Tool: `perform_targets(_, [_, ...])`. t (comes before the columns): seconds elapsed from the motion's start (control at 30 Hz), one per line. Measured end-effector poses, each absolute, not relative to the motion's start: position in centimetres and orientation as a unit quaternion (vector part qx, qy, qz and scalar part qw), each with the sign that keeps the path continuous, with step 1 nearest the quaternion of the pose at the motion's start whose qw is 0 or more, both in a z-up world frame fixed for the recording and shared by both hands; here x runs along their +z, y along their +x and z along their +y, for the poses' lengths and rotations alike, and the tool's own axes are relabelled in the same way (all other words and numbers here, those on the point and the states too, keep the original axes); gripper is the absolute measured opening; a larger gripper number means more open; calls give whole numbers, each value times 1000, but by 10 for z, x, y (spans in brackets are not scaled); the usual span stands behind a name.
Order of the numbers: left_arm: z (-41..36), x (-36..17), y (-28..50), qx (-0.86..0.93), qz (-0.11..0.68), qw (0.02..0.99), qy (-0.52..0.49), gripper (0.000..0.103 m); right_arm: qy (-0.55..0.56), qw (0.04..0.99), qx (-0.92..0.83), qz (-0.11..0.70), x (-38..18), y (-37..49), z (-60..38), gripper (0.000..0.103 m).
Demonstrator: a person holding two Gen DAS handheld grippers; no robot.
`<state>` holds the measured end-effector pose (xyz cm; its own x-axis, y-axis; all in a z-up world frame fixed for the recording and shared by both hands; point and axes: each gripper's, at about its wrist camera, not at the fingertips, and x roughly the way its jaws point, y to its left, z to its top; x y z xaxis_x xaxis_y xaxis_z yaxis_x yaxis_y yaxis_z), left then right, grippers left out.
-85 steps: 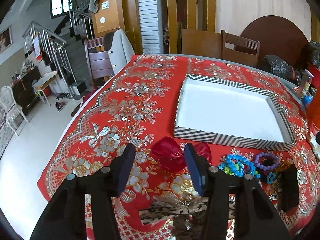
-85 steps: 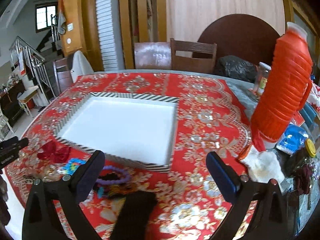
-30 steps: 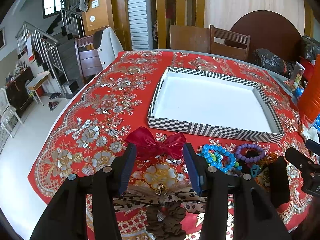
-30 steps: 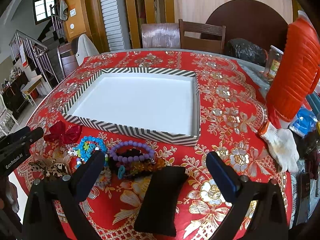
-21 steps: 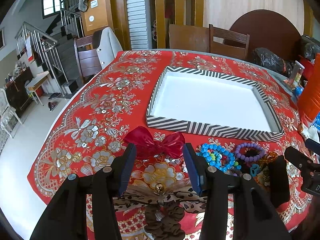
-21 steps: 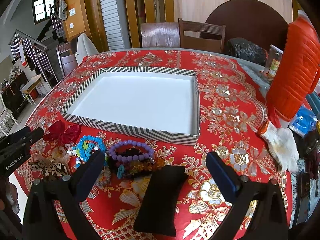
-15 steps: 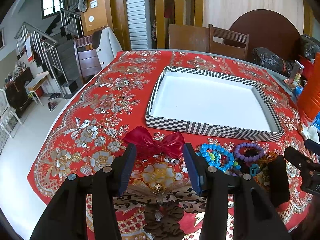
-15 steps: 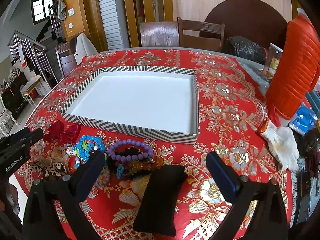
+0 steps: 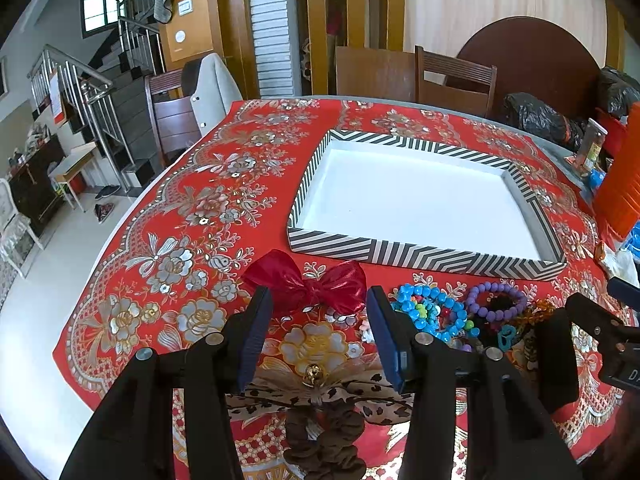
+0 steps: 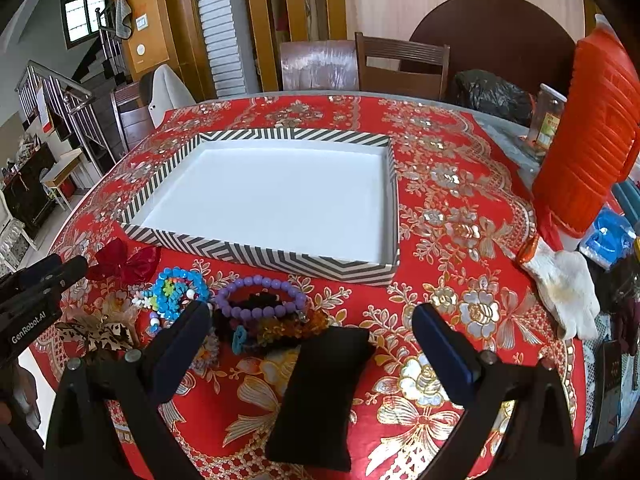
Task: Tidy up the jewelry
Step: 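Lower the left tool to the red satin bow while the right tool approaches the purple bracelet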
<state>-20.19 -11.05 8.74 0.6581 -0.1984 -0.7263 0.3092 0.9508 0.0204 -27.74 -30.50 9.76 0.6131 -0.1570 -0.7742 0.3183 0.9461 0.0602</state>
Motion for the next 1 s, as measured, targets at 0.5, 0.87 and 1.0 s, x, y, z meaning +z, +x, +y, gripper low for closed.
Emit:
perform_targets(0.5, [-53,111,-165,-175,429,886,16,50,103,891,-130,423,103,-281,-325,102])
perform_targets(0.87, [-56,83,-136,-196,476,857,-18,50,156,873,-139,441,90,-293,-367,98])
perform_targets(1.0, [-64,72,-124,-202,488,849,-34,50,179,860,-81,471,73,-275,-359,79])
